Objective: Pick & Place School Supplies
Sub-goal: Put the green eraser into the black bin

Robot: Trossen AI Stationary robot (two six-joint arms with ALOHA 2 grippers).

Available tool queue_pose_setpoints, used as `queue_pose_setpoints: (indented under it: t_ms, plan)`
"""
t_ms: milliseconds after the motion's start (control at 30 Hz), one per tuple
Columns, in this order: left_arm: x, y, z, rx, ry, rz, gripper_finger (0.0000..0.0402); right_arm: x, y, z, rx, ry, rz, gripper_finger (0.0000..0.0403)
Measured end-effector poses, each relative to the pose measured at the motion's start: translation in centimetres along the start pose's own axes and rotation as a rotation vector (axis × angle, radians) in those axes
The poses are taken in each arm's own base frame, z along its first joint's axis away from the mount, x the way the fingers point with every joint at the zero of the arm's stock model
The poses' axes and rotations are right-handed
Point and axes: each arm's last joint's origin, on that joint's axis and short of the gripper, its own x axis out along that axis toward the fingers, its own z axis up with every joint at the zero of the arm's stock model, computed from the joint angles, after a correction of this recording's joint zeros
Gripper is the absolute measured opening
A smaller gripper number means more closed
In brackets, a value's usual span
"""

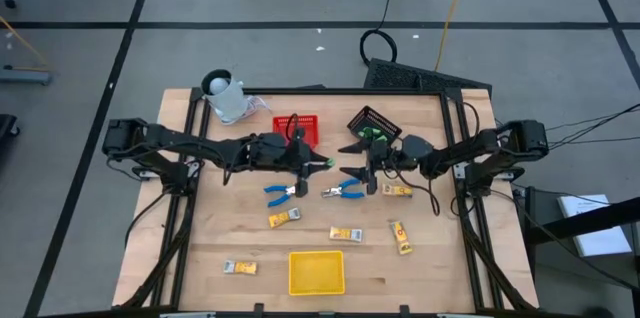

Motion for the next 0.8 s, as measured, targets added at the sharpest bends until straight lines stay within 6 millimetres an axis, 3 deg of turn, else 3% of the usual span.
queue_pose_setpoints:
  t_ms: [400, 800]
  plan:
    - [1.5, 0.0, -0.9, -0.012, -0.028, -0.017, 0.0053, 0.0, 0.0, 0.0, 0.007, 0.006, 0.02, 0.025]
    - [1.7, 0.3, -1.0, -0.036, -0.032, -0.02, 0.005, 0.0, 0.0, -0.1, 0.005, 0.014, 0.019, 0.0247]
